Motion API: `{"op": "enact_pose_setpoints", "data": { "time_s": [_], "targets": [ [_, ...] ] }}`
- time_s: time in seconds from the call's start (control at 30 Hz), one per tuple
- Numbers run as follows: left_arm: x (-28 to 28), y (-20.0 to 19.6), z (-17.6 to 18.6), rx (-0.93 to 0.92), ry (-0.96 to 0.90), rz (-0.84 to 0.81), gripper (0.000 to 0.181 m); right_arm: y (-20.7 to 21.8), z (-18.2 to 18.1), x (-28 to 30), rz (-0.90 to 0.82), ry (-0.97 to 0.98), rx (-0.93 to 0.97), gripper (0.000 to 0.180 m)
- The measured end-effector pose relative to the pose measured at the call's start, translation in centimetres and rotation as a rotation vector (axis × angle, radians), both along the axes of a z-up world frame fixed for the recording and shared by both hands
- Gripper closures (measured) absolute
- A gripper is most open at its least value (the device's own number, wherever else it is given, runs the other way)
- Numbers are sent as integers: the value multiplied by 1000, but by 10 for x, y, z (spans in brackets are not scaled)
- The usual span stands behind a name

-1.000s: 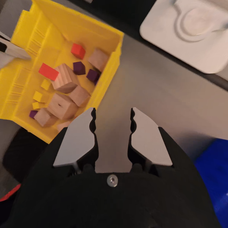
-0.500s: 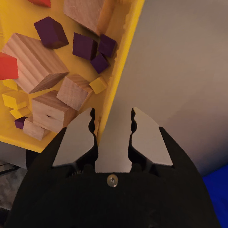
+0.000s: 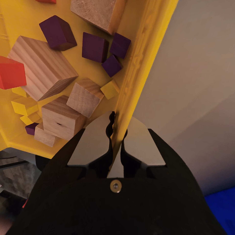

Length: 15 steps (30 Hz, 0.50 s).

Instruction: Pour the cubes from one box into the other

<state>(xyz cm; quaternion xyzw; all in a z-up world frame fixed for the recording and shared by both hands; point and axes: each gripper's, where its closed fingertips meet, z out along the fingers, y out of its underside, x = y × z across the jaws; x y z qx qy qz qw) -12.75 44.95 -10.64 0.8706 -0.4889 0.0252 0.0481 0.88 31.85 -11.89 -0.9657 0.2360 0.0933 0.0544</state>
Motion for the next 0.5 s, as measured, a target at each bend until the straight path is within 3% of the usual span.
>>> {"op": "enact_pose_setpoints", "data": {
  "time_s": [0.23,0.5],
  "targets": [
    [32,-23,39,83,47,-47,173,-23,21,27,-19,60,73,173],
    [143,-95,115,193,-58,-172,172,-104,99,123,-129,-60,168,173]
  ]
}}
